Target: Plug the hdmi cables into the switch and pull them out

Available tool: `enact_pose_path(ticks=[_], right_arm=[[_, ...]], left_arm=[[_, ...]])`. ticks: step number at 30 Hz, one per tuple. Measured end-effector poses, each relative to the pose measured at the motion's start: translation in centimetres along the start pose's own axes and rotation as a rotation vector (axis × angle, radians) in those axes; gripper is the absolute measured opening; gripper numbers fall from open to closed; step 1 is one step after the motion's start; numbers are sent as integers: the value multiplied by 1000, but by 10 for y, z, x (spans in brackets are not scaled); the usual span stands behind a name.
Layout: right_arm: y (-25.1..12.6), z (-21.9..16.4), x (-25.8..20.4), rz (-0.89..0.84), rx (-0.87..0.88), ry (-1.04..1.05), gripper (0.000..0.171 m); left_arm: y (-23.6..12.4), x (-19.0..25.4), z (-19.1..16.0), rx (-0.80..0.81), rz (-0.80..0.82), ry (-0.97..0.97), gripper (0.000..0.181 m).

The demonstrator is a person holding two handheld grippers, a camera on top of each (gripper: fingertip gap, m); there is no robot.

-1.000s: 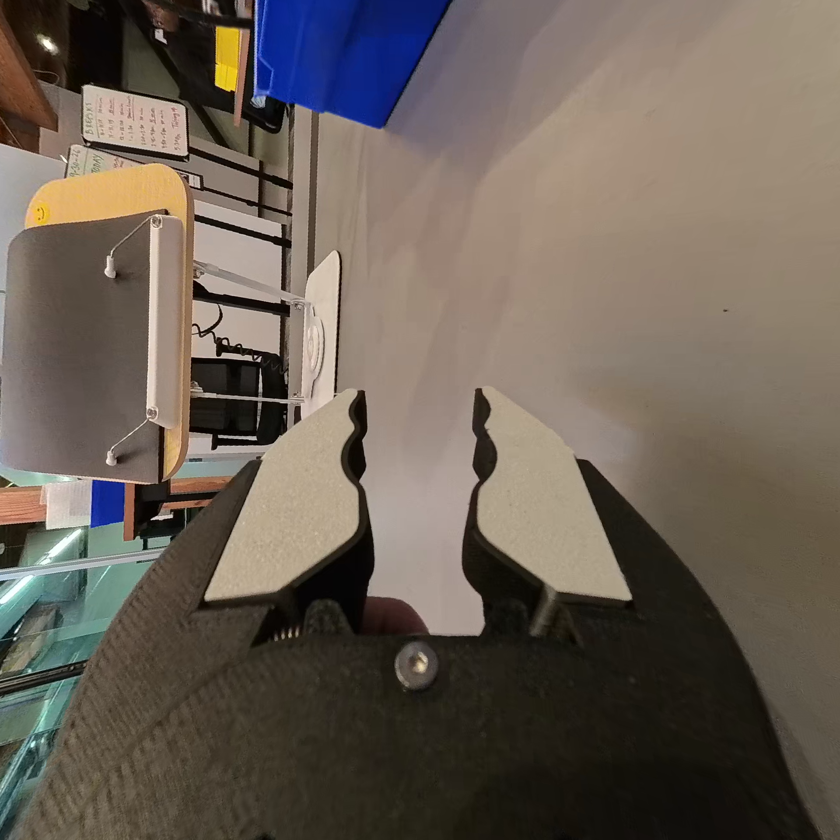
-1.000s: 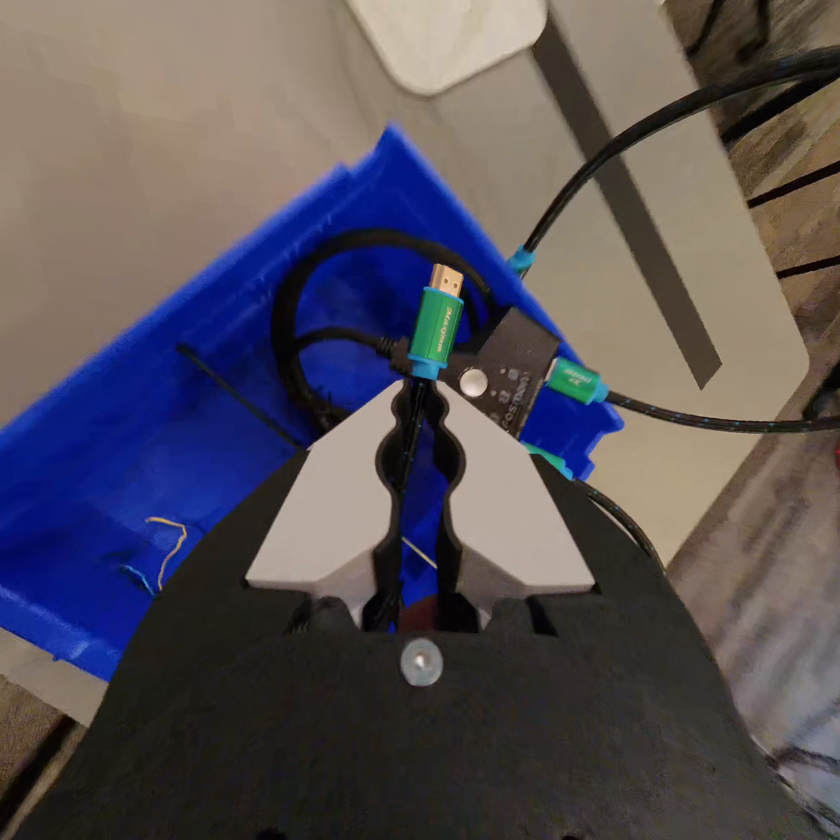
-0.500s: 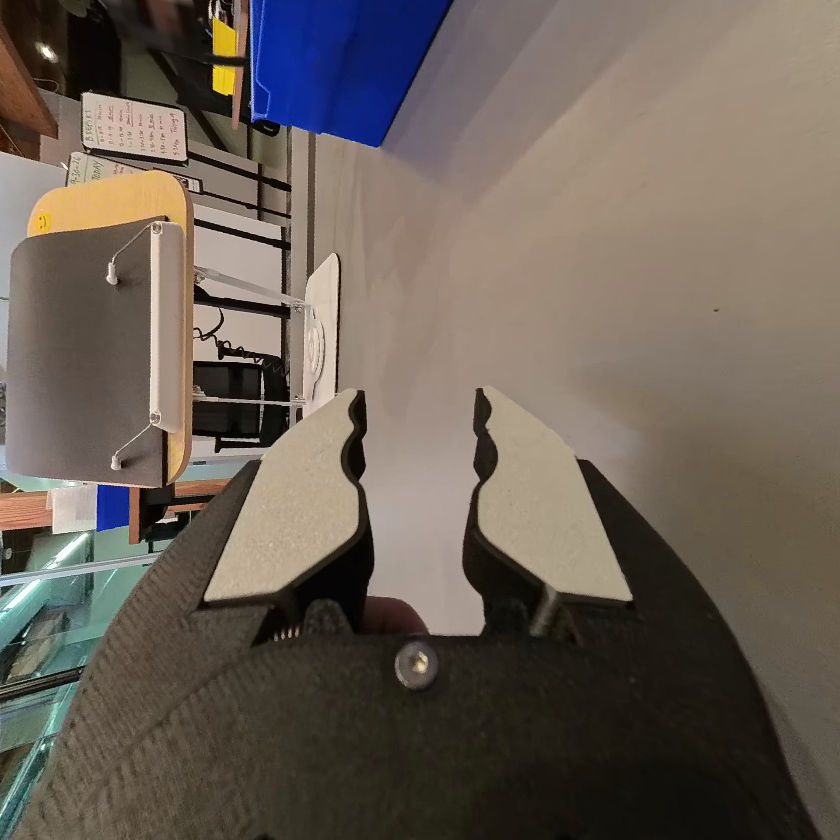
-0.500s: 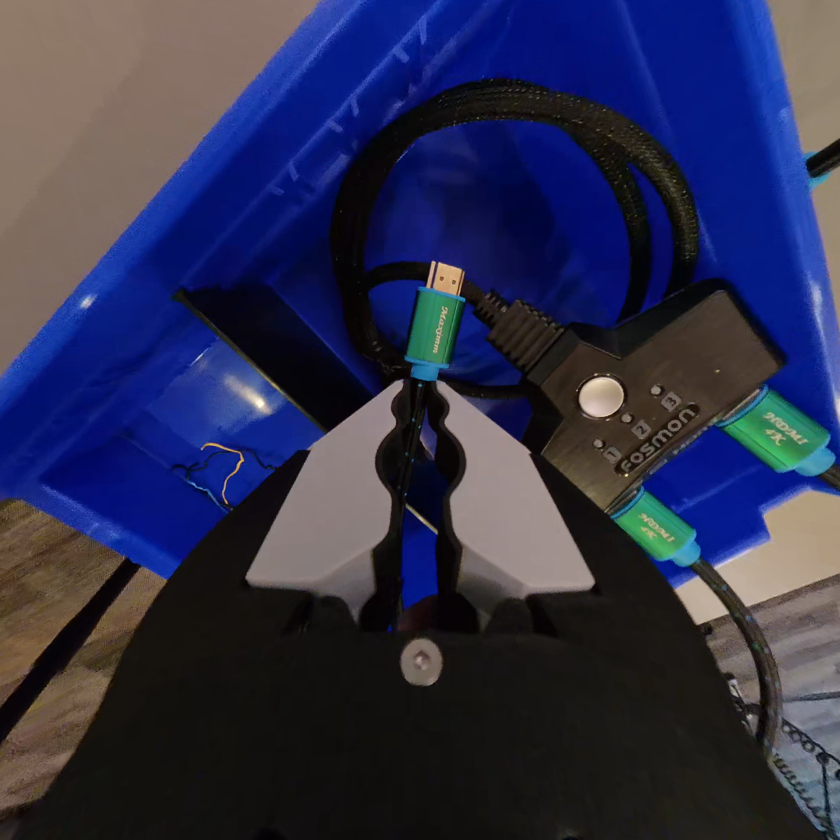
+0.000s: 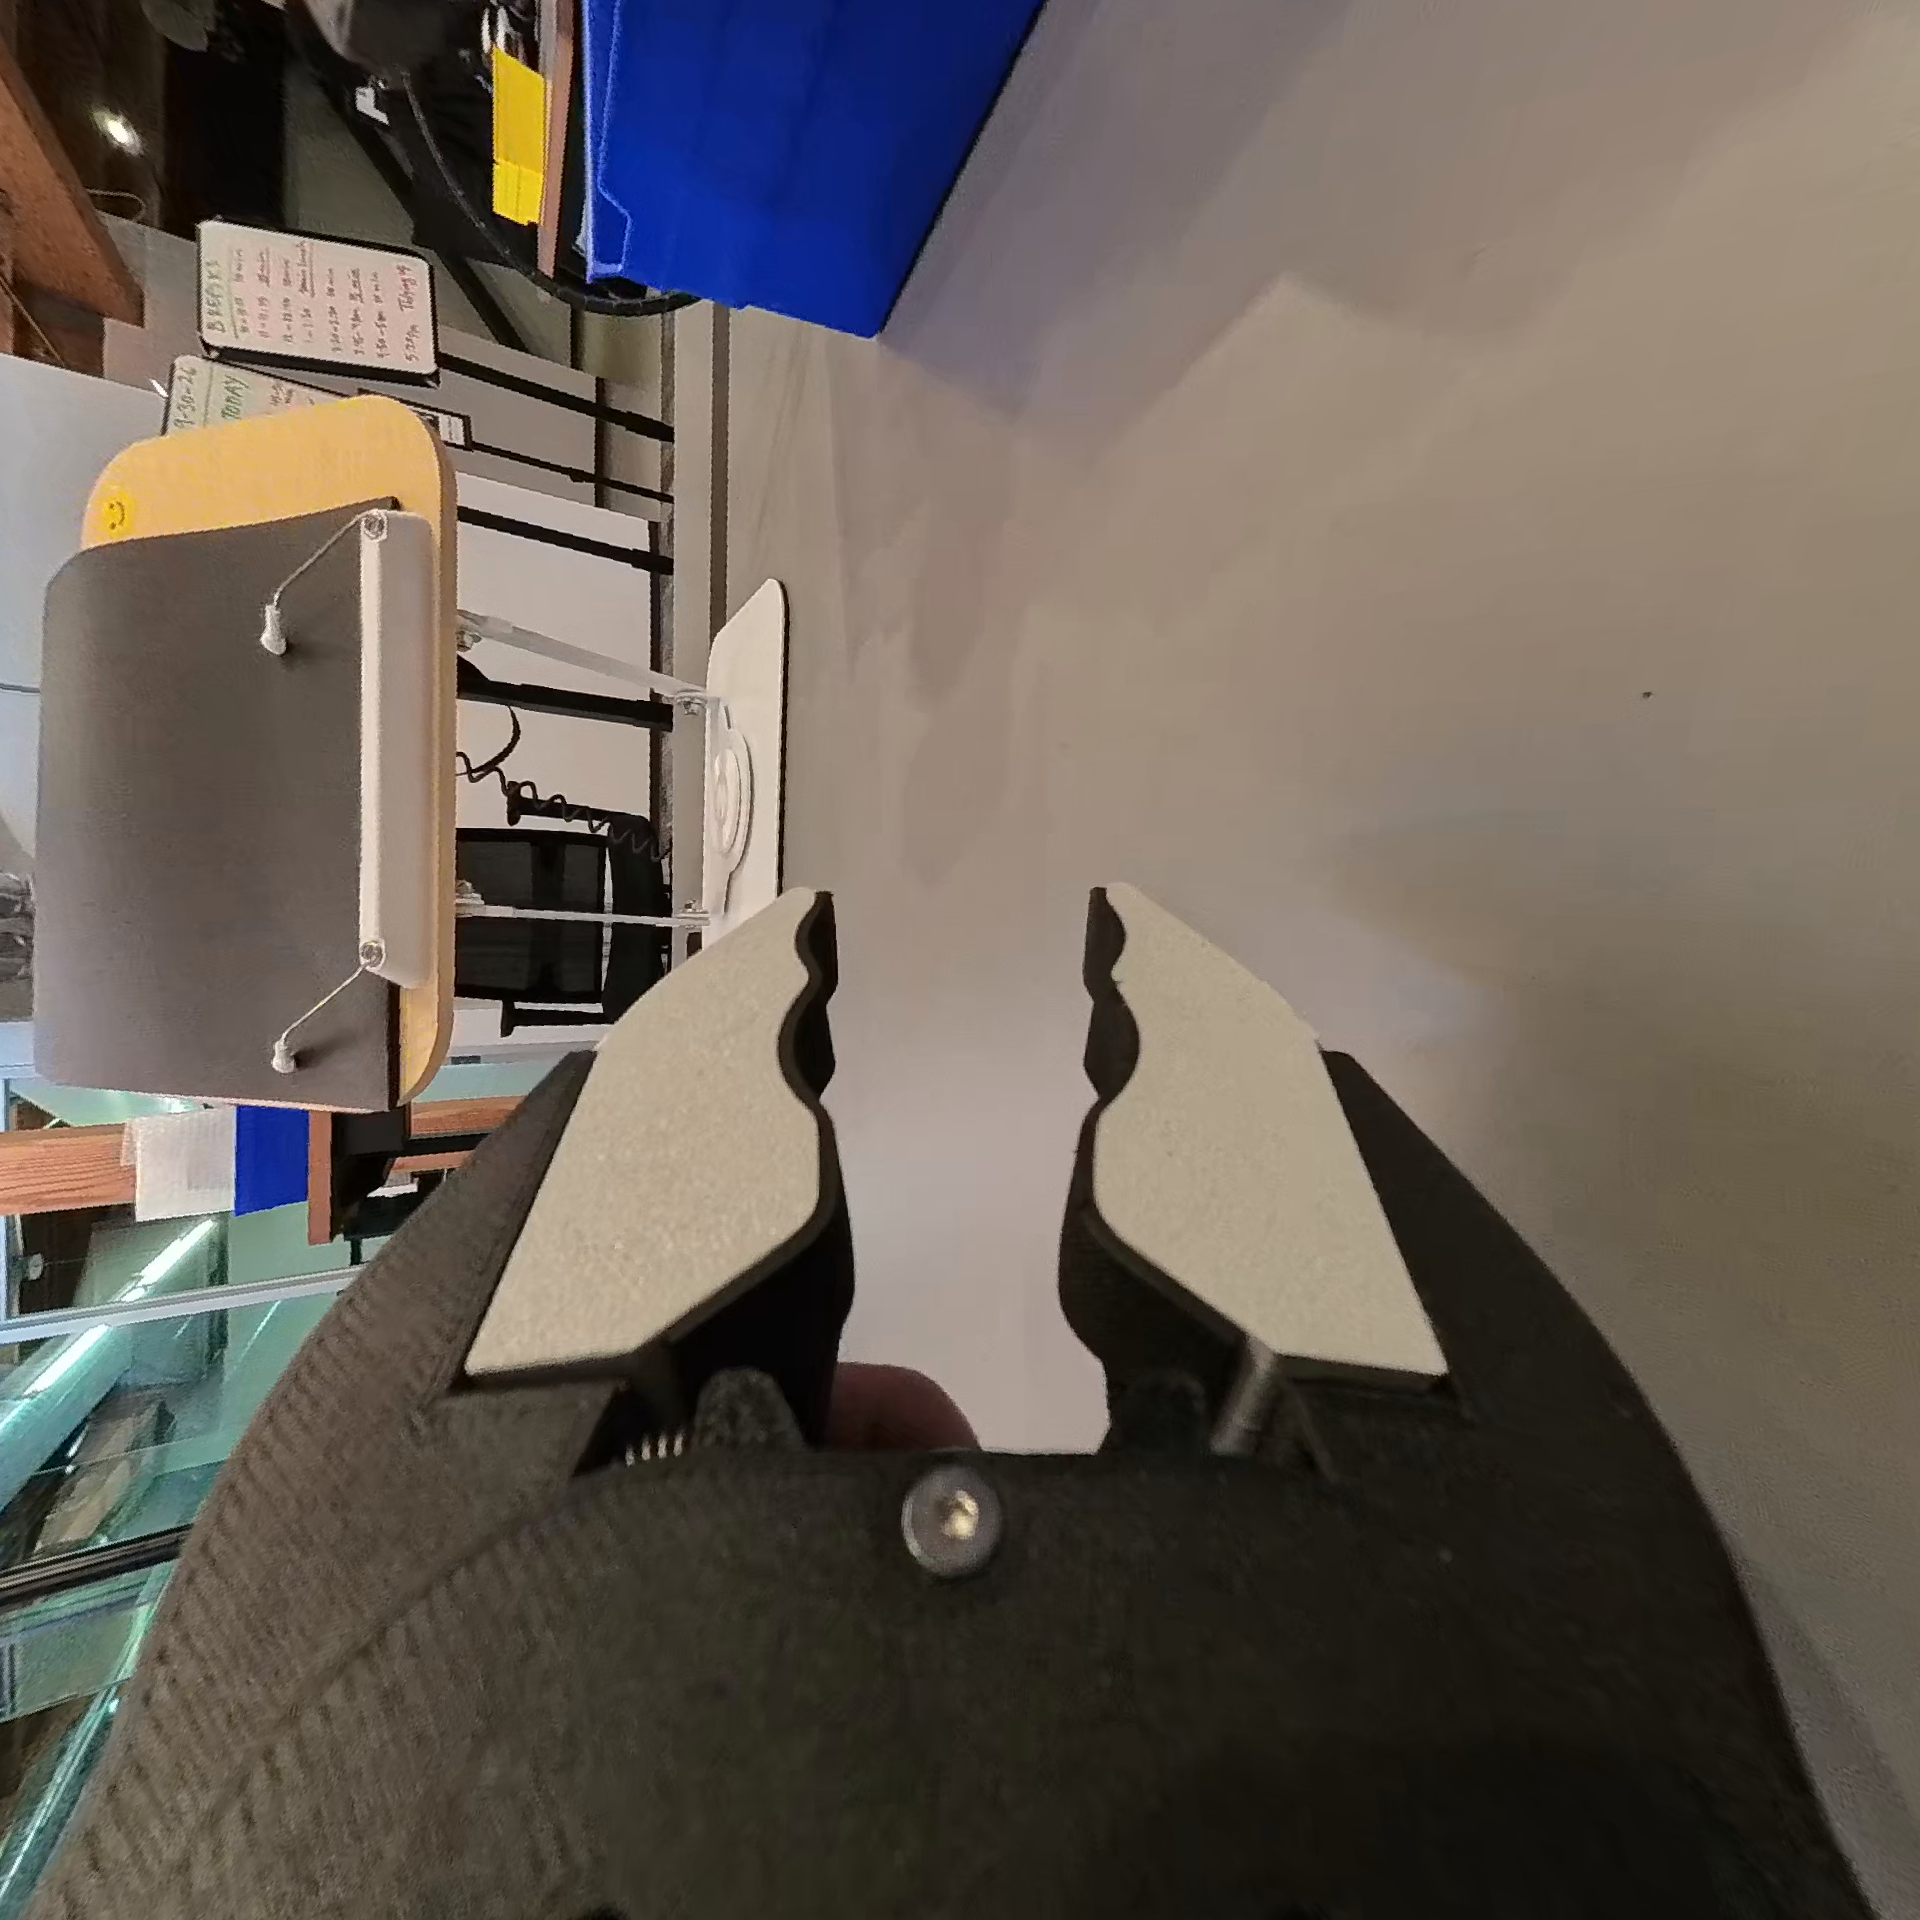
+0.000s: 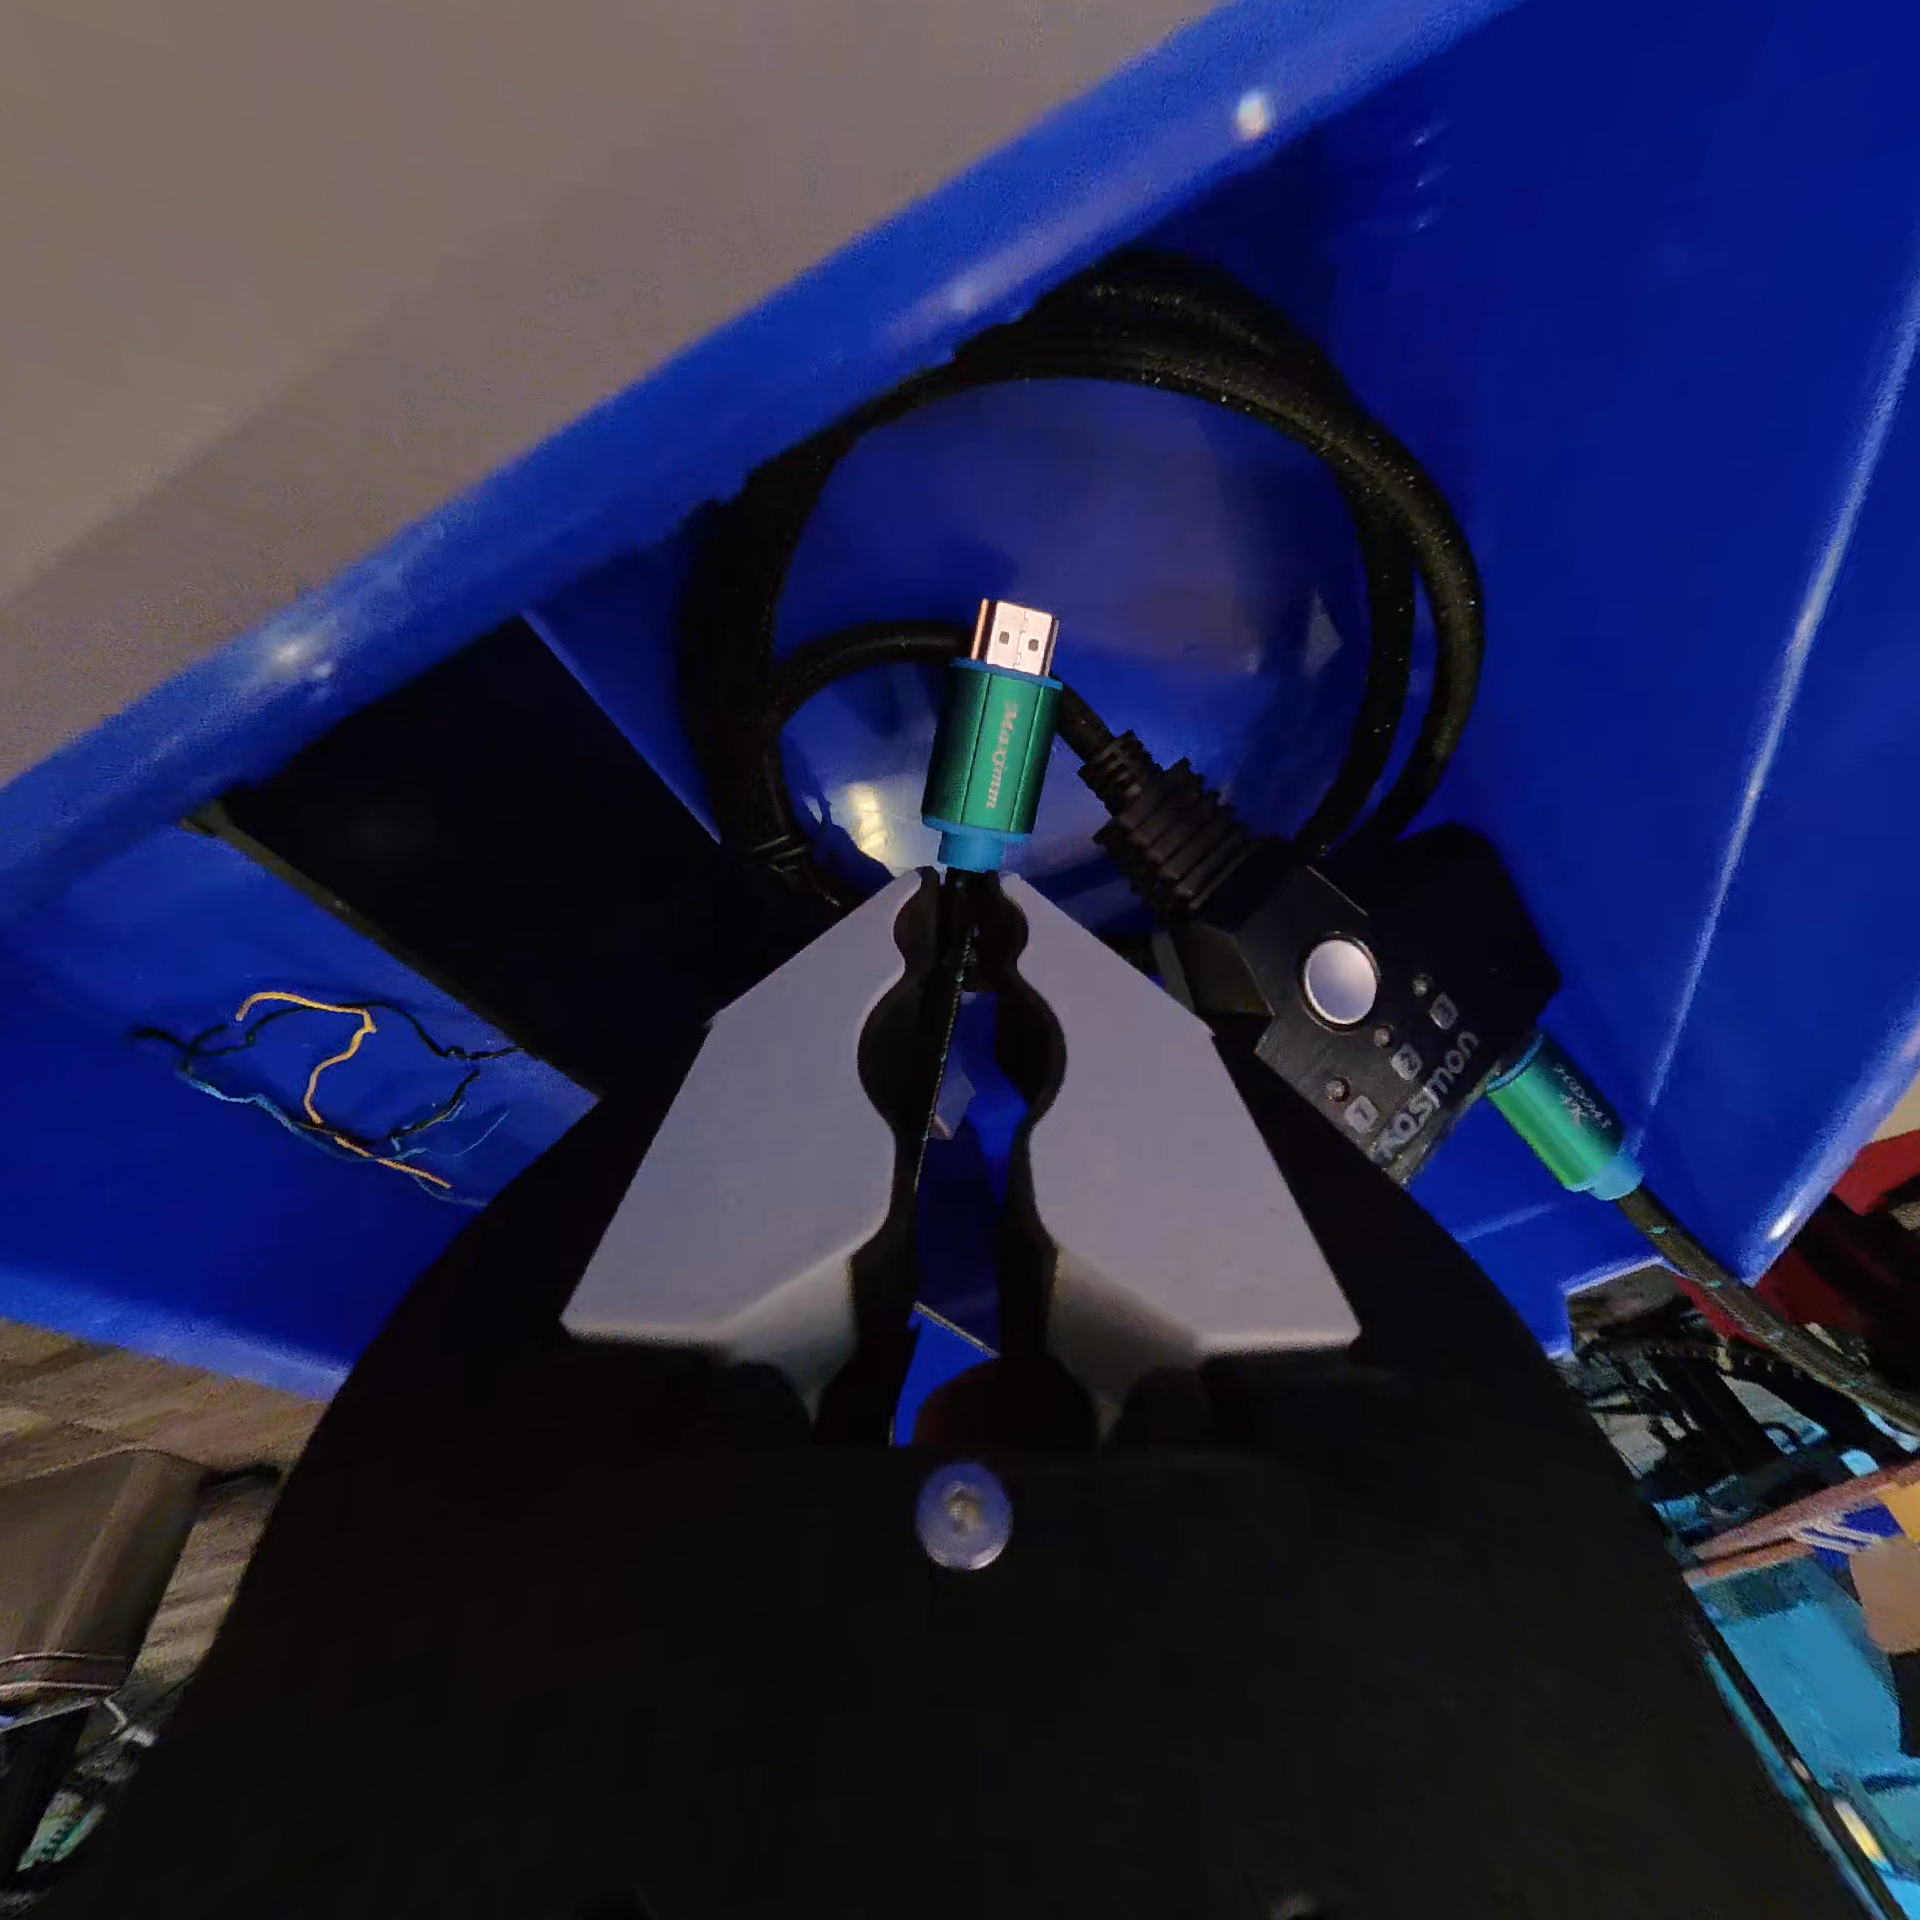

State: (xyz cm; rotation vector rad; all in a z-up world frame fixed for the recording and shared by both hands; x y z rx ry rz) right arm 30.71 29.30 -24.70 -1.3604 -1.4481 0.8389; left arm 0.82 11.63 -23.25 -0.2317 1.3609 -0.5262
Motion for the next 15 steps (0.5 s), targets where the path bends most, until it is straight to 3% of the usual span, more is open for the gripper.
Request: enact_pose_path(ticks=[6, 15], right_arm=[[-17, -6, 2, -22, 17, -24, 21], [-50, -37, 8, -88, 62, 14, 22]], left_arm=[[2, 1, 0, -2, -6, 1, 45], [3, 1, 1, -1, -7, -3, 45]])
Point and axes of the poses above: each gripper's, where its closed fingertips meet, y out along the fingers, z out of its top, x = y × z across the jaws, the point moved 4 cm from there along -y, back along the fingers, and after that the axes turned 9 degrees about -x, right-handed, at the moved point
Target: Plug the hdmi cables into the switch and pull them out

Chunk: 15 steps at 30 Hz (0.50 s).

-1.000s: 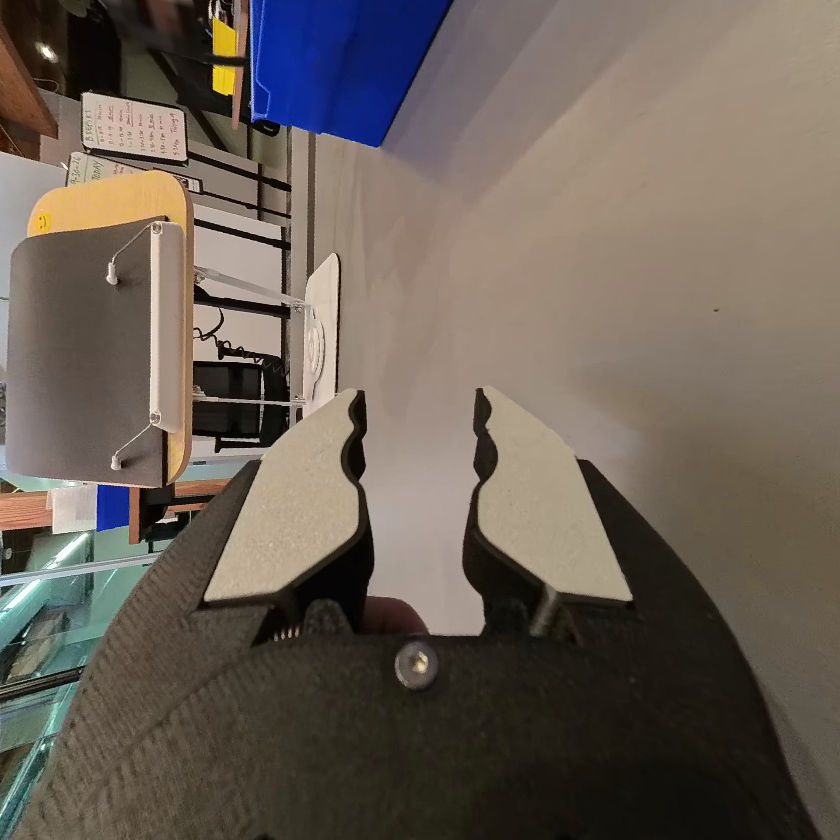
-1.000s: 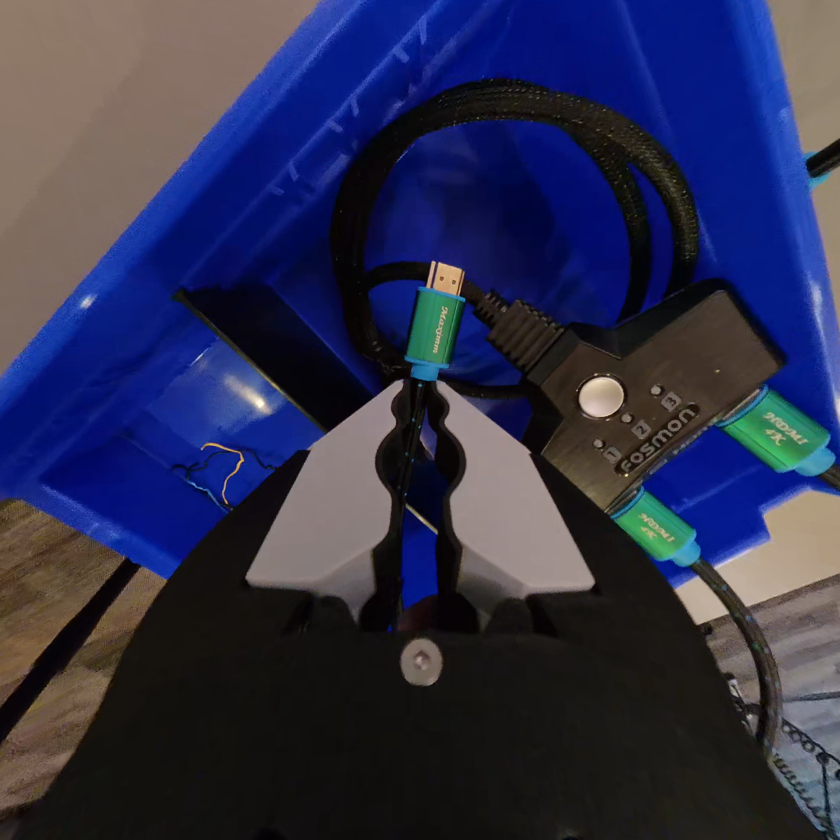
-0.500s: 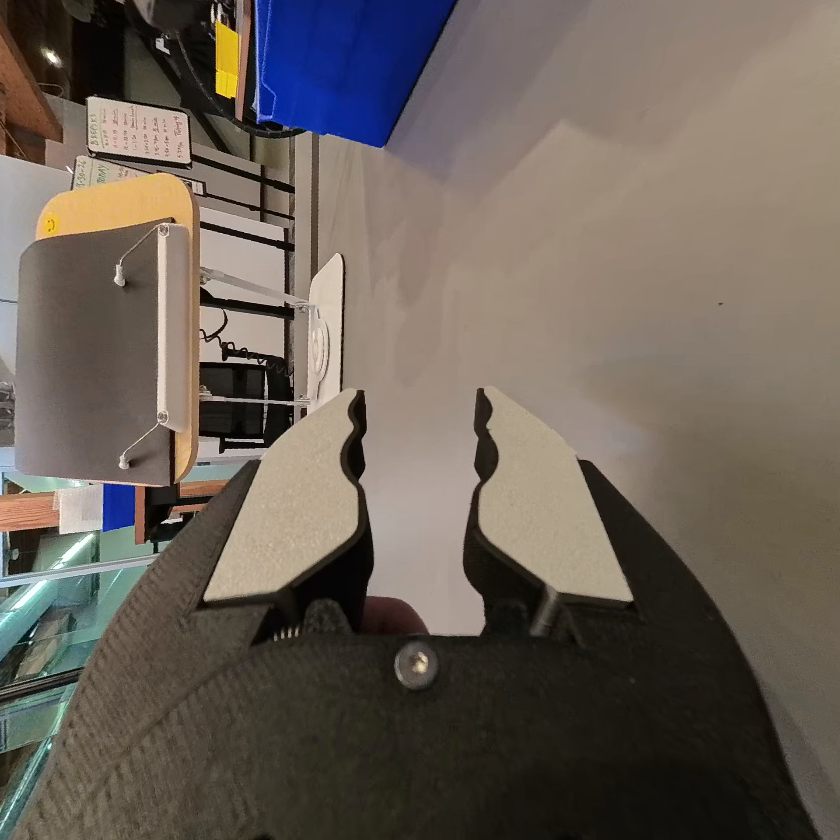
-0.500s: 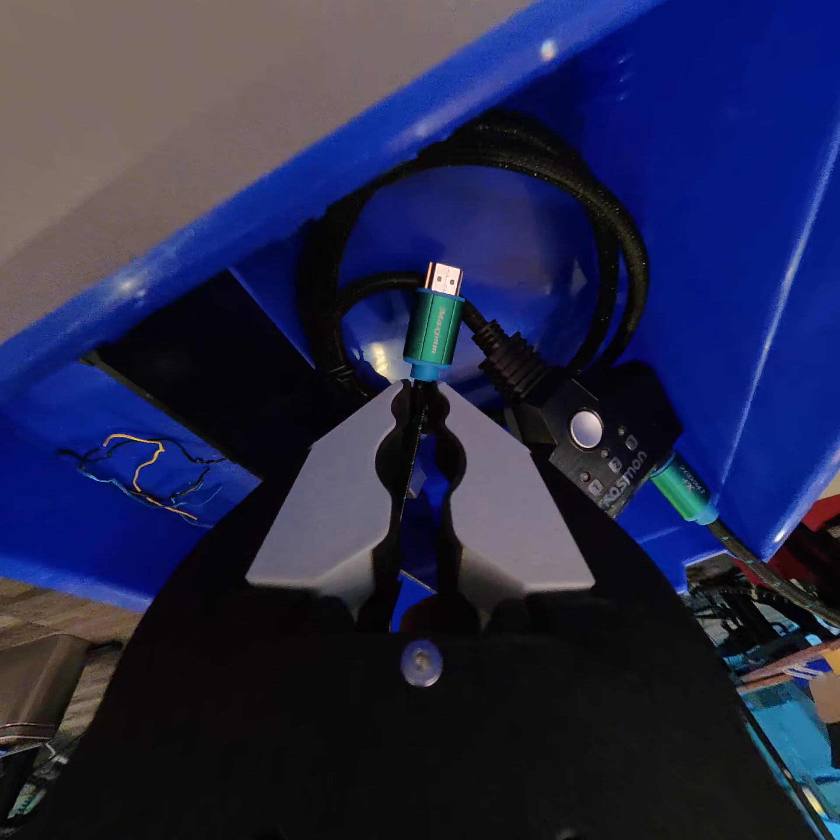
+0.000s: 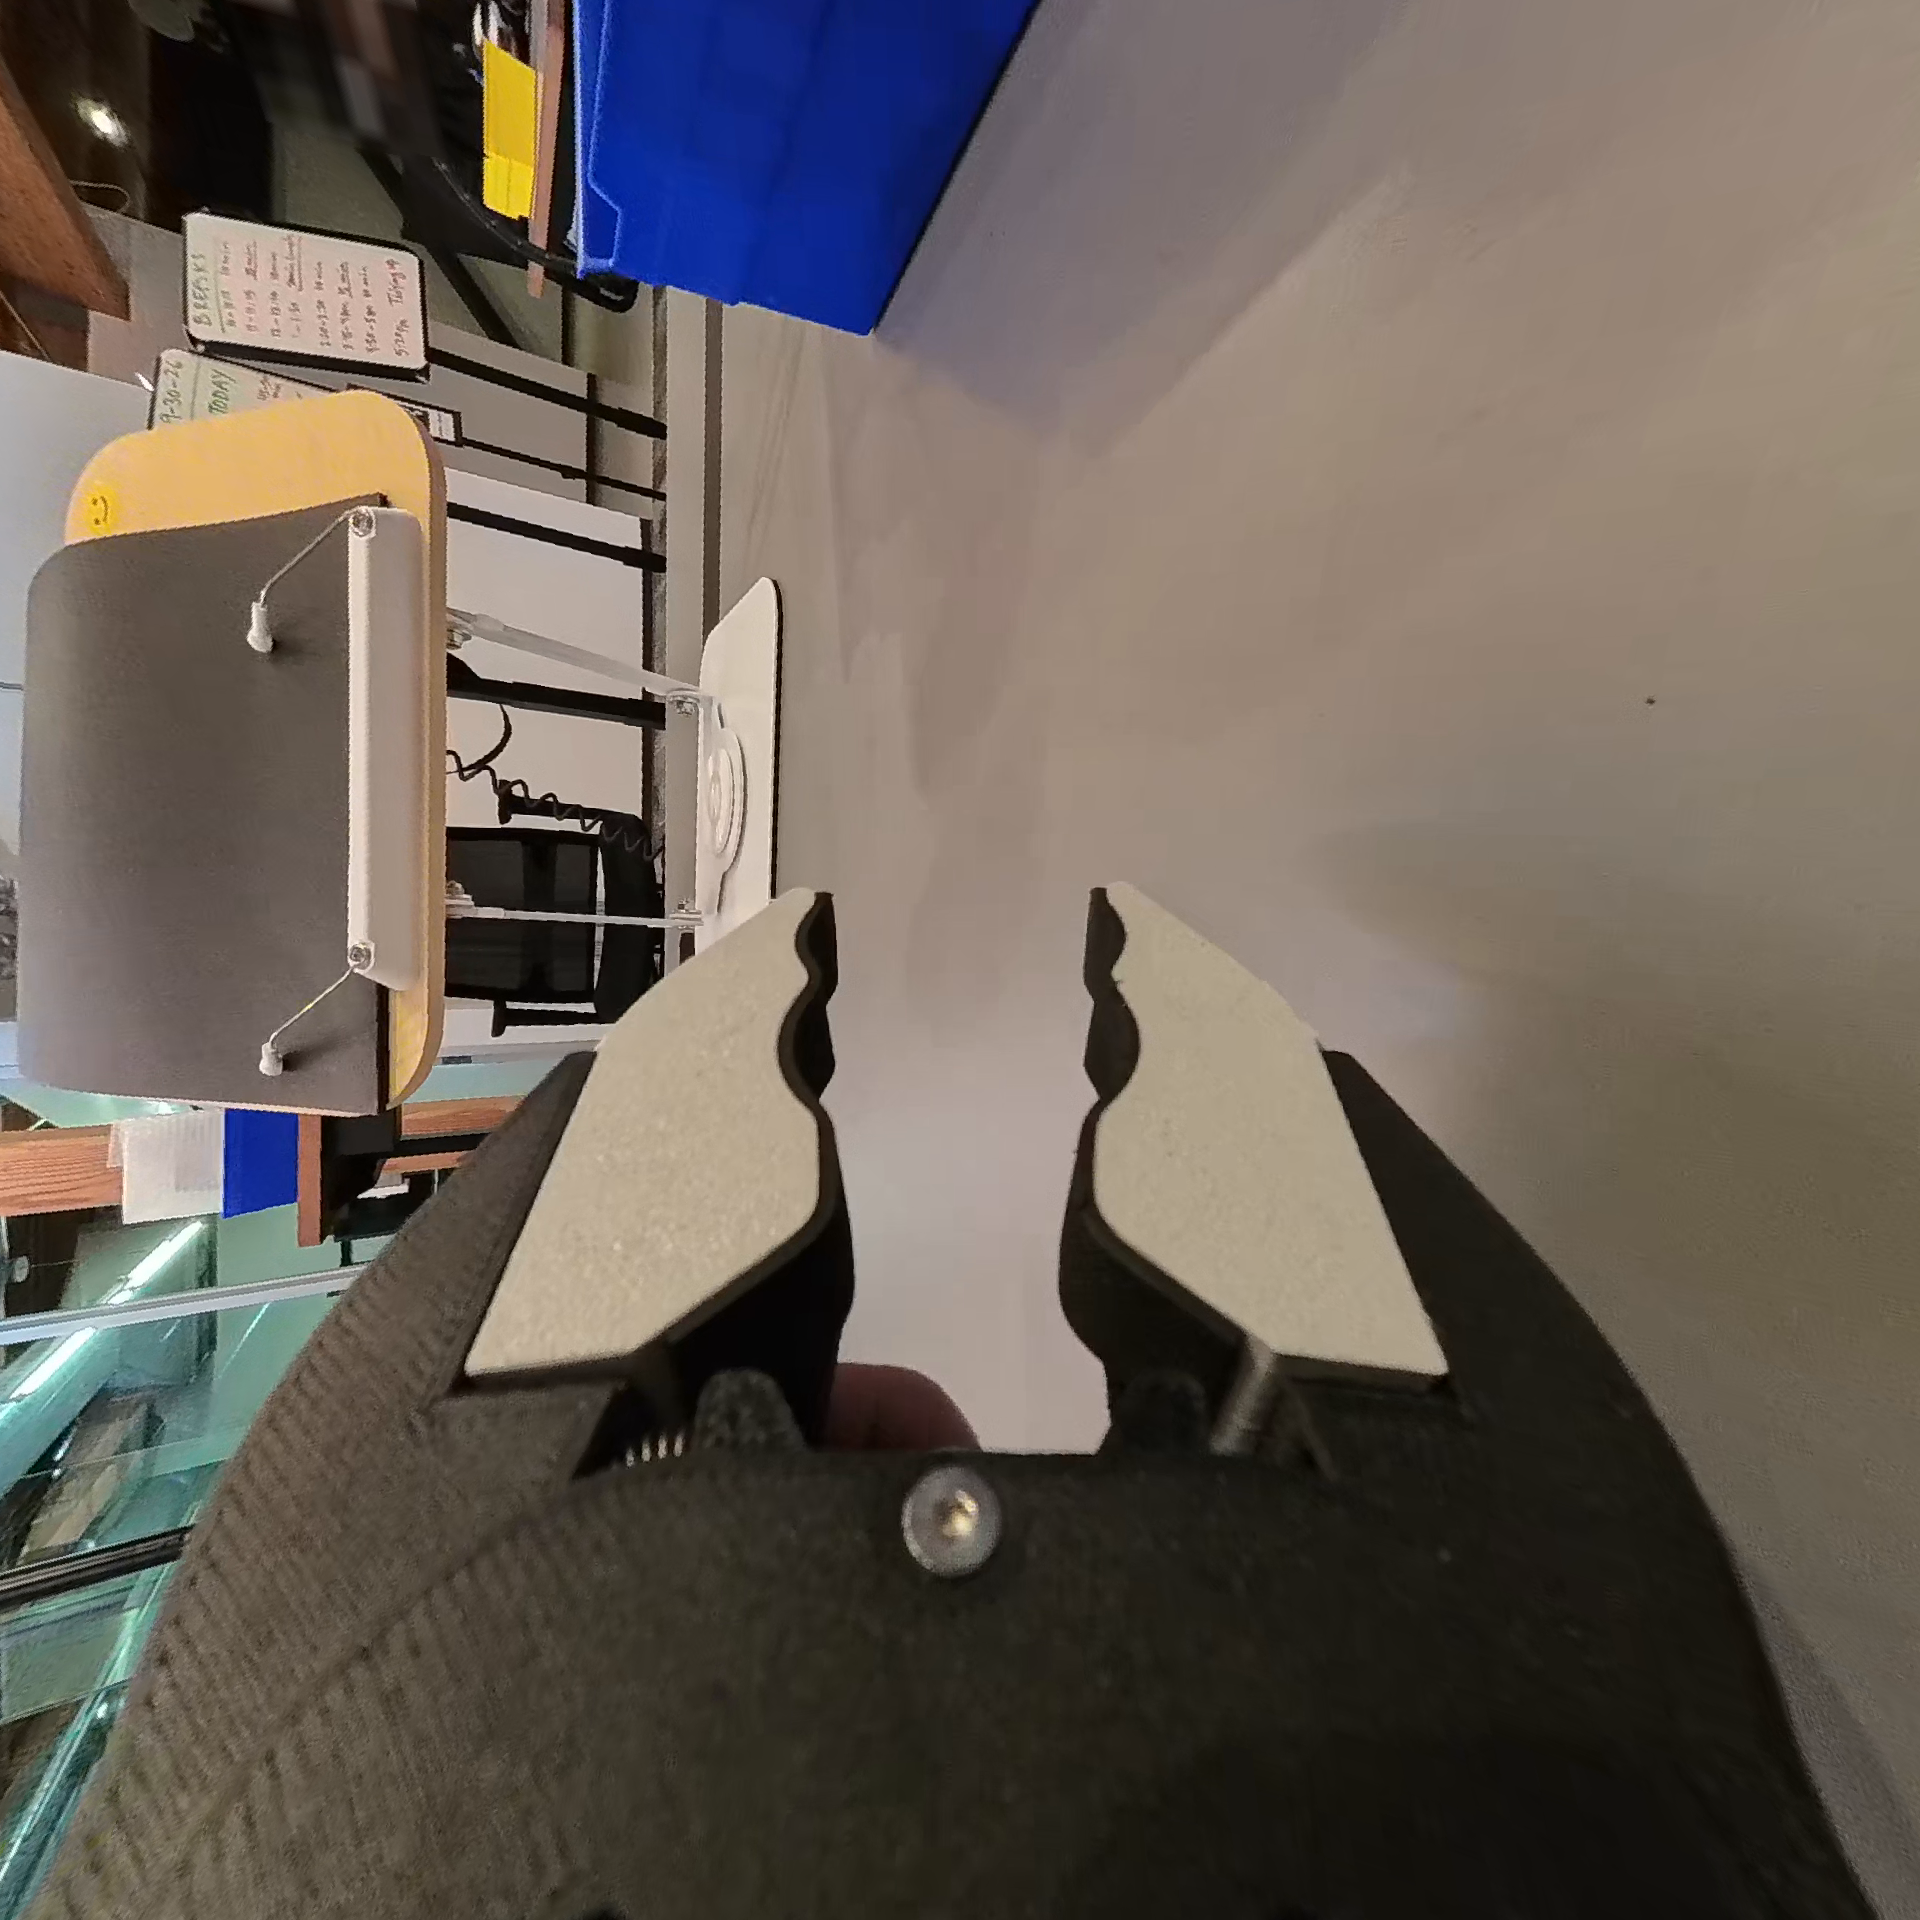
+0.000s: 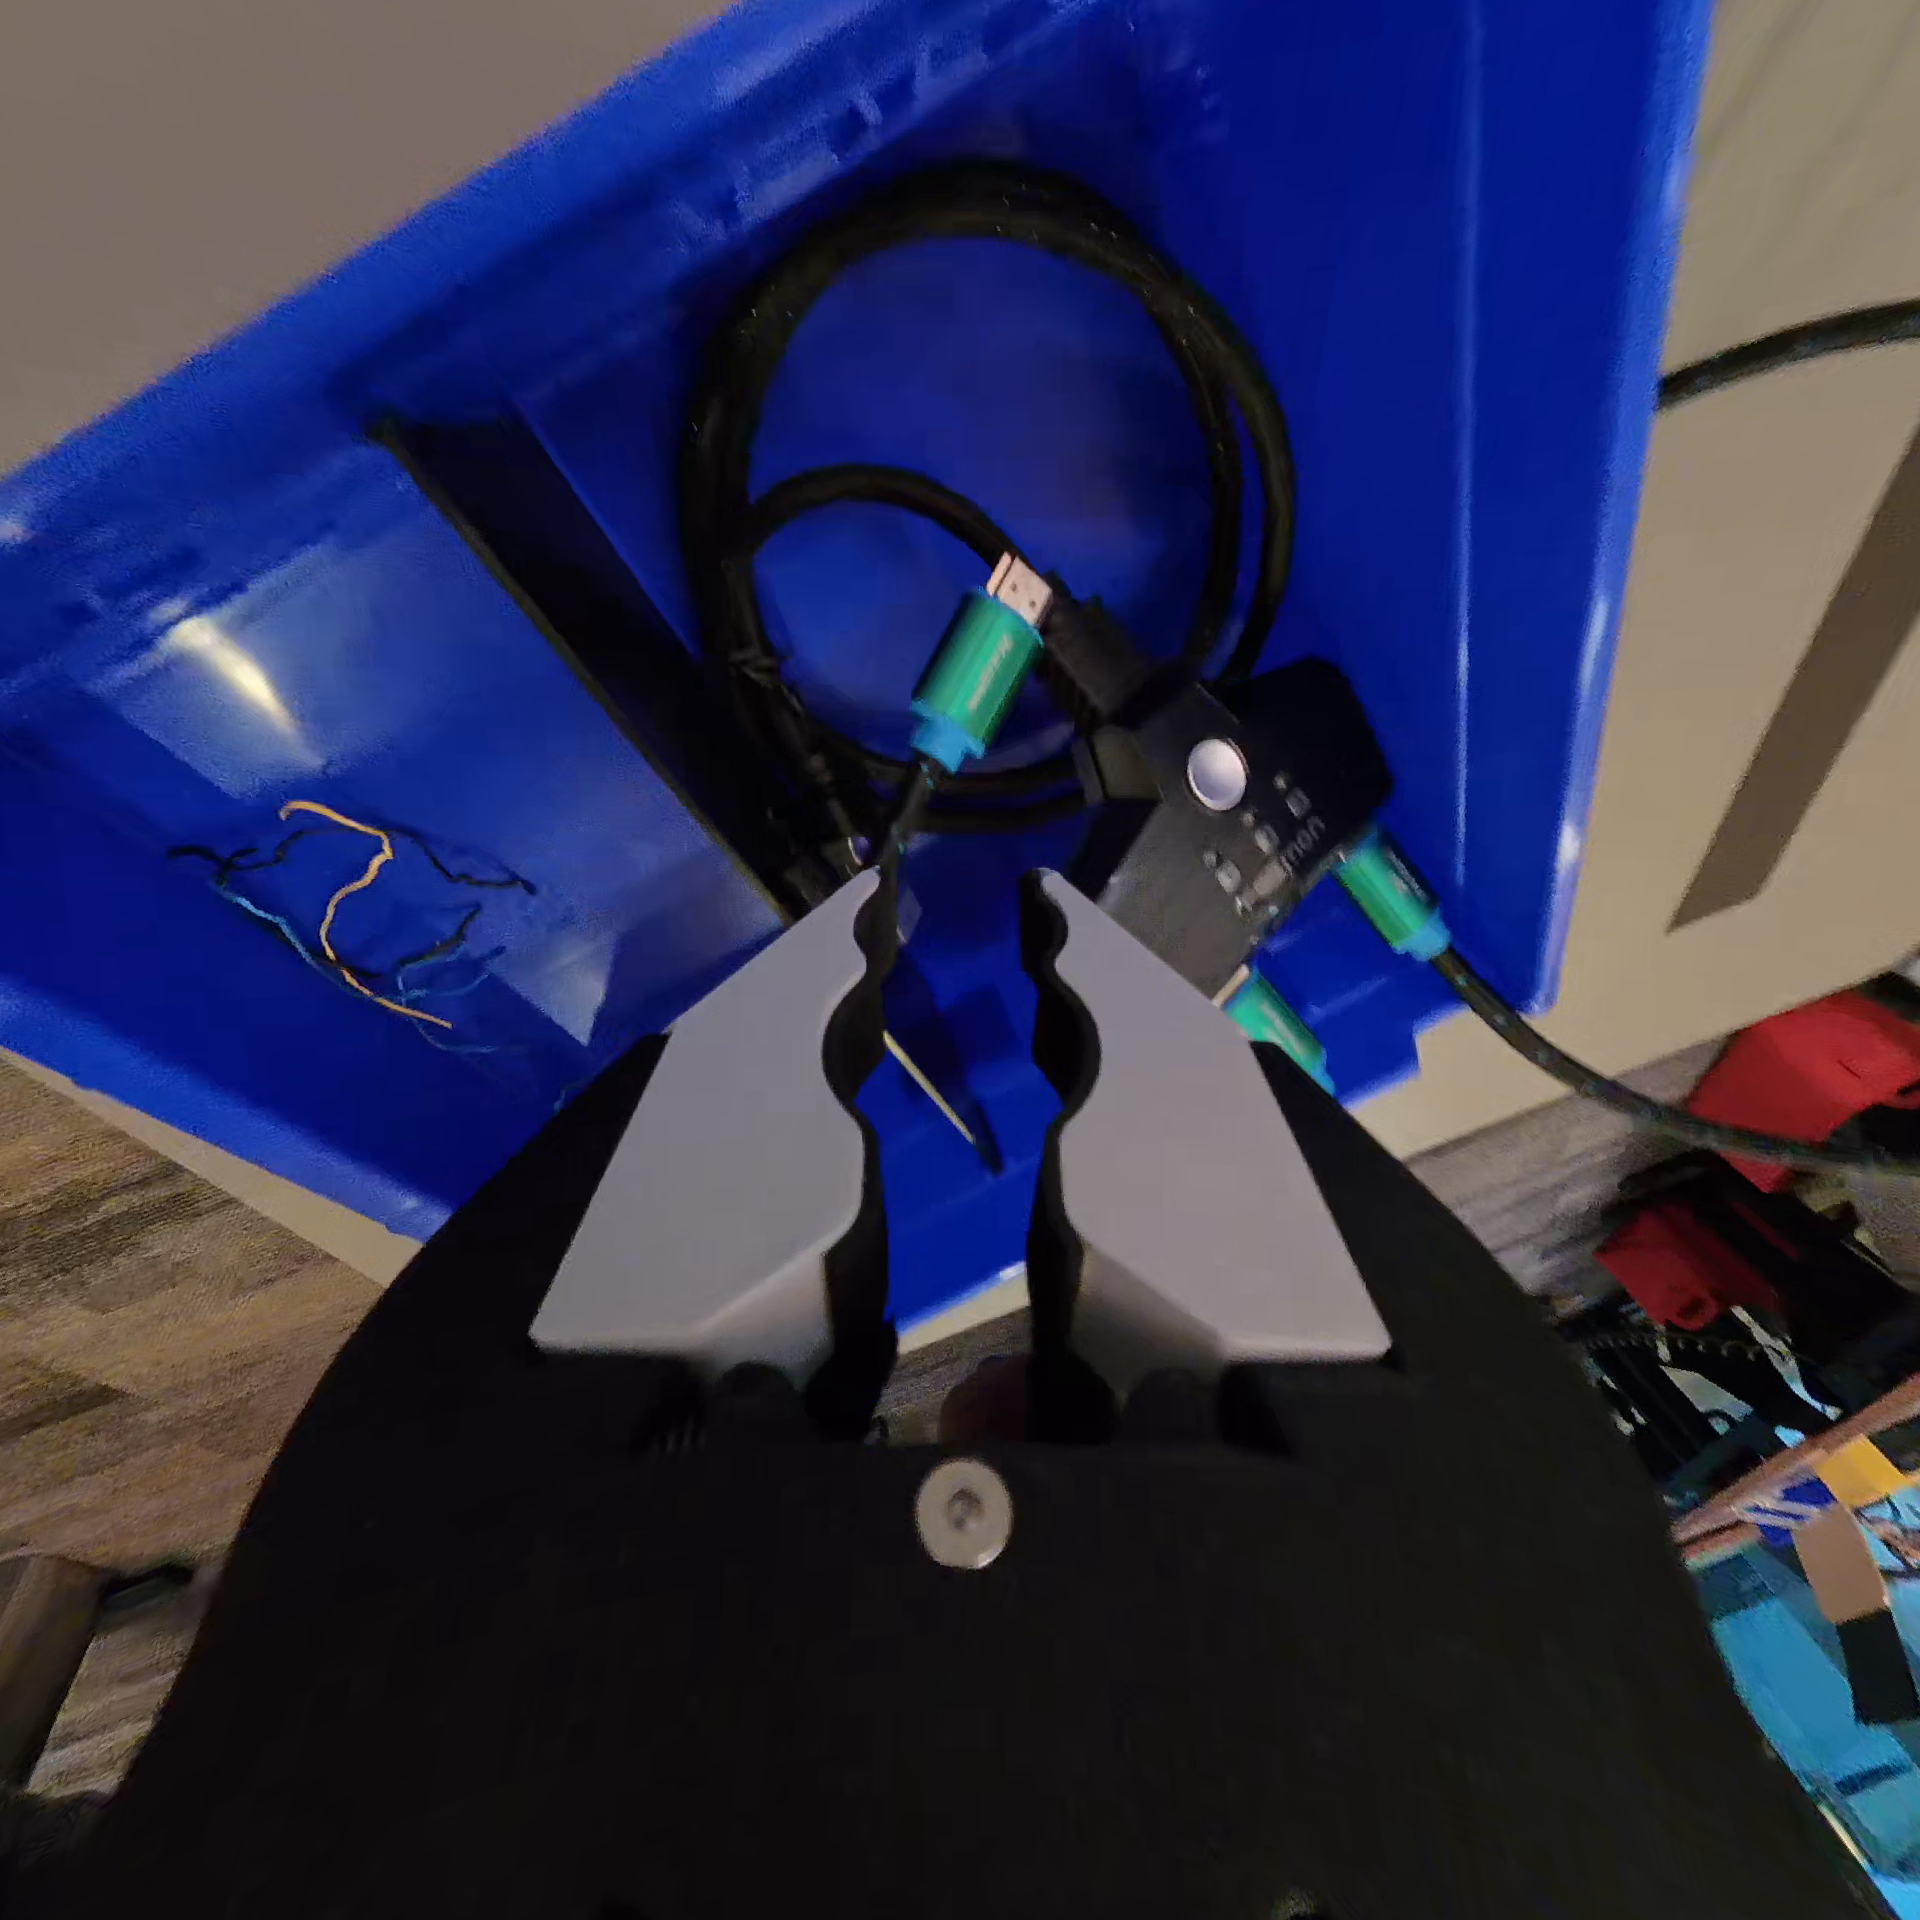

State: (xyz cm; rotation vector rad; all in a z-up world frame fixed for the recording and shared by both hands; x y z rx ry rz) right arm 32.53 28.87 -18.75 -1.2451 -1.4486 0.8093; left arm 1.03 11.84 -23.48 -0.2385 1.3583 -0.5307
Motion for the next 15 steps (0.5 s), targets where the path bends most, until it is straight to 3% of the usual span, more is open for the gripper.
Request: enact_pose_path(ticks=[7, 11, 15], right_arm=[[-71, -20, 7, -236, 217, 190, 14], [-106, -1, -34, -219, 411, 177, 24], [-108, 17, -76, -205, 462, 139, 36]], left_arm=[[-8, -14, 4, 22, 11, -57, 45], [-20, -35, 3, 19, -12, -177, 47], [-42, -61, -8, 2, 56, -240, 48]])
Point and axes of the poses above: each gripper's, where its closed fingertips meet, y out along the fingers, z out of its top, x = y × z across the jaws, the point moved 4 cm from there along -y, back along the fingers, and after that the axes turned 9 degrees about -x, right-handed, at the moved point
